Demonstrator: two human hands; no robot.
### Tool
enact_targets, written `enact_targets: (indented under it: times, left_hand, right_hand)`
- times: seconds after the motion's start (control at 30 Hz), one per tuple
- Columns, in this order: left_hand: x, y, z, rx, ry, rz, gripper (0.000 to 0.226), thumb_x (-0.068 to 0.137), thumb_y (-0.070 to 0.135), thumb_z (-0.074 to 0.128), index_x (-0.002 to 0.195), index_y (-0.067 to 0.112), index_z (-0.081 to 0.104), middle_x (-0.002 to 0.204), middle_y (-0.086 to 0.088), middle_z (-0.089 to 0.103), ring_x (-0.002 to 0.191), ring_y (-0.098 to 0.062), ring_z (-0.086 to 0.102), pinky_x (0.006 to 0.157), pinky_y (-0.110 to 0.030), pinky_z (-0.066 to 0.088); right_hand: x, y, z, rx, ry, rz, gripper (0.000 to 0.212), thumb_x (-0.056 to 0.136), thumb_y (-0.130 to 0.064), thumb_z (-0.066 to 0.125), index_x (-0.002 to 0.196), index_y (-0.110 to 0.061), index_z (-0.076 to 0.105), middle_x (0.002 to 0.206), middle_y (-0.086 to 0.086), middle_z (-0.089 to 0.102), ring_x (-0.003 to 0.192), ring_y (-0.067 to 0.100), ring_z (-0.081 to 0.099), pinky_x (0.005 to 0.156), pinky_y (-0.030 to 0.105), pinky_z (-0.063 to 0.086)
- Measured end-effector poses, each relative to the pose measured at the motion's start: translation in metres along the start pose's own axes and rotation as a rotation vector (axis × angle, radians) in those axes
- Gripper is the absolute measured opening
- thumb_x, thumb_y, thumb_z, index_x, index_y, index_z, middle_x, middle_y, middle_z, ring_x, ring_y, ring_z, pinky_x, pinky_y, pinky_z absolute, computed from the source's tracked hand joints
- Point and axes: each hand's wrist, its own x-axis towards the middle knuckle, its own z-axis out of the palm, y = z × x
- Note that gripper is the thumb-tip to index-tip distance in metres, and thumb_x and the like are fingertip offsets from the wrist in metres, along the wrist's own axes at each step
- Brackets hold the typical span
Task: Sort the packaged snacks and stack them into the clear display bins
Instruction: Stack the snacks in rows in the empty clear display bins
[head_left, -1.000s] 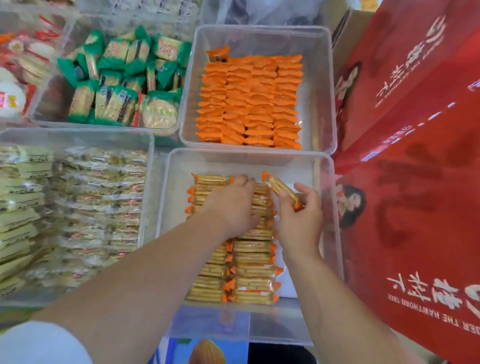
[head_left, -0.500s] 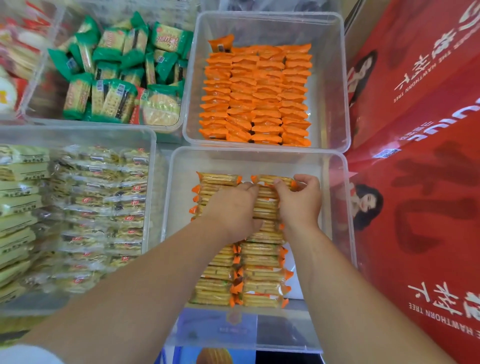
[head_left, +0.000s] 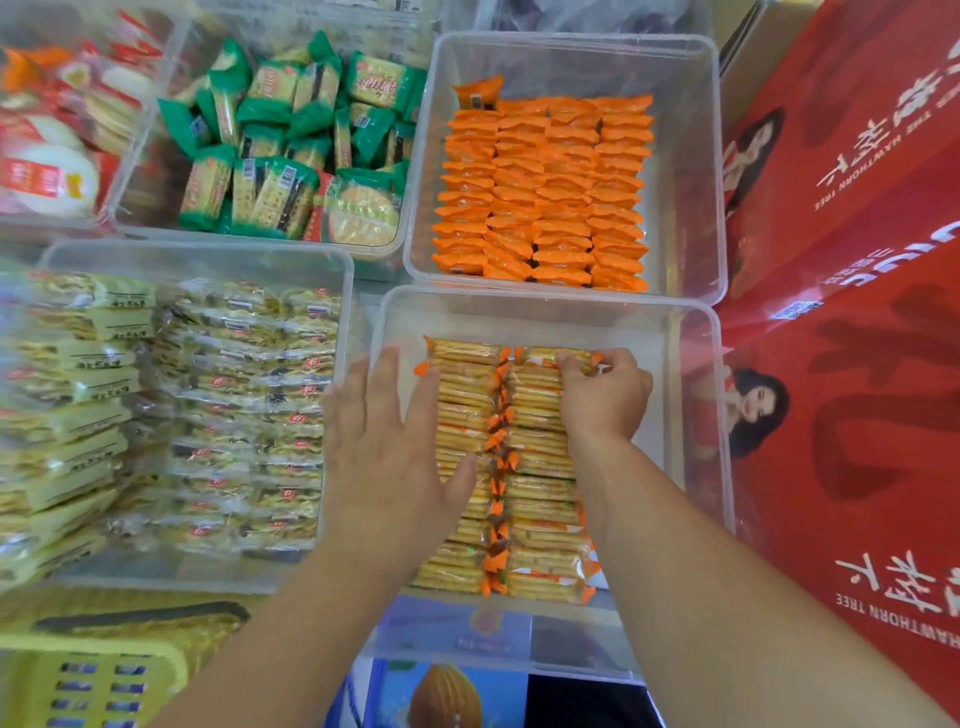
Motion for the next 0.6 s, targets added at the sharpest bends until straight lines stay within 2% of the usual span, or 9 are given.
enact_targets:
  times: [0.13, 0.2, 0.3, 0.47, 0.53, 0.6]
  left_hand:
    - [-0.020, -0.012, 0.013, 0.007, -0.093, -0.037, 0.099, 0.085, 0.056, 0.069, 0.161, 0.010, 0.025, 0.169, -0.027, 0.003, 0.157, -0.044, 0.004, 0.125, -0.061, 0.013]
    - [-0.022, -0.015, 0.019, 0.018, -0.101, -0.026, 0.102, 0.086, 0.060, 0.063, 0.163, 0.010, 0.017, 0.169, -0.026, -0.003, 0.157, -0.043, -0.001, 0.126, -0.059, 0.011]
    - [-0.020, -0.016, 0.023, 0.017, -0.105, -0.024, 0.105, 0.086, 0.065, 0.056, 0.164, 0.012, 0.011, 0.169, -0.025, -0.011, 0.157, -0.040, -0.006, 0.126, -0.056, 0.003]
    - [-0.021, -0.016, 0.023, 0.022, -0.104, -0.025, 0.105, 0.085, 0.069, 0.046, 0.164, 0.009, 0.010, 0.169, -0.025, -0.012, 0.157, -0.038, -0.010, 0.126, -0.054, -0.001]
    - [-0.022, -0.016, 0.023, 0.022, -0.095, -0.023, 0.106, 0.086, 0.069, 0.046, 0.163, 0.006, 0.010, 0.169, -0.025, -0.010, 0.158, -0.038, -0.008, 0.126, -0.054, 0.001]
    - [-0.021, -0.016, 0.023, 0.028, -0.091, -0.021, 0.107, 0.087, 0.068, 0.049, 0.163, 0.004, 0.010, 0.169, -0.025, -0.009, 0.158, -0.038, -0.007, 0.126, -0.055, 0.002]
  right_hand:
    - [0.001, -0.003, -0.002, -0.087, -0.021, -0.028, 0.028, 0.084, -0.047, 0.075, 0.090, -0.026, 0.058, 0.099, 0.001, 0.066, 0.096, 0.029, 0.063, 0.083, 0.041, 0.055]
    - [-0.002, -0.006, -0.001, -0.112, -0.046, -0.051, 0.026, 0.085, -0.048, 0.074, 0.090, -0.024, 0.062, 0.093, -0.003, 0.067, 0.097, 0.029, 0.063, 0.081, 0.038, 0.054]
    - [-0.011, -0.011, 0.002, -0.155, -0.082, -0.107, 0.031, 0.091, -0.045, 0.069, 0.106, -0.018, 0.071, 0.095, -0.002, 0.068, 0.100, 0.029, 0.065, 0.078, 0.032, 0.047]
    - [-0.020, -0.007, -0.007, -0.179, -0.168, -0.211, 0.043, 0.096, -0.043, 0.062, 0.126, -0.014, 0.068, 0.121, 0.003, 0.071, 0.113, 0.027, 0.063, 0.083, 0.030, 0.042]
    - [-0.019, 0.000, -0.017, -0.144, -0.205, -0.226, 0.050, 0.098, -0.045, 0.059, 0.137, -0.015, 0.060, 0.135, 0.003, 0.063, 0.122, 0.023, 0.060, 0.091, 0.029, 0.041]
    - [-0.020, 0.010, -0.026, -0.091, -0.249, -0.221, 0.058, 0.101, -0.046, 0.054, 0.150, -0.016, 0.046, 0.152, 0.003, 0.047, 0.136, 0.021, 0.049, 0.105, 0.032, 0.038]
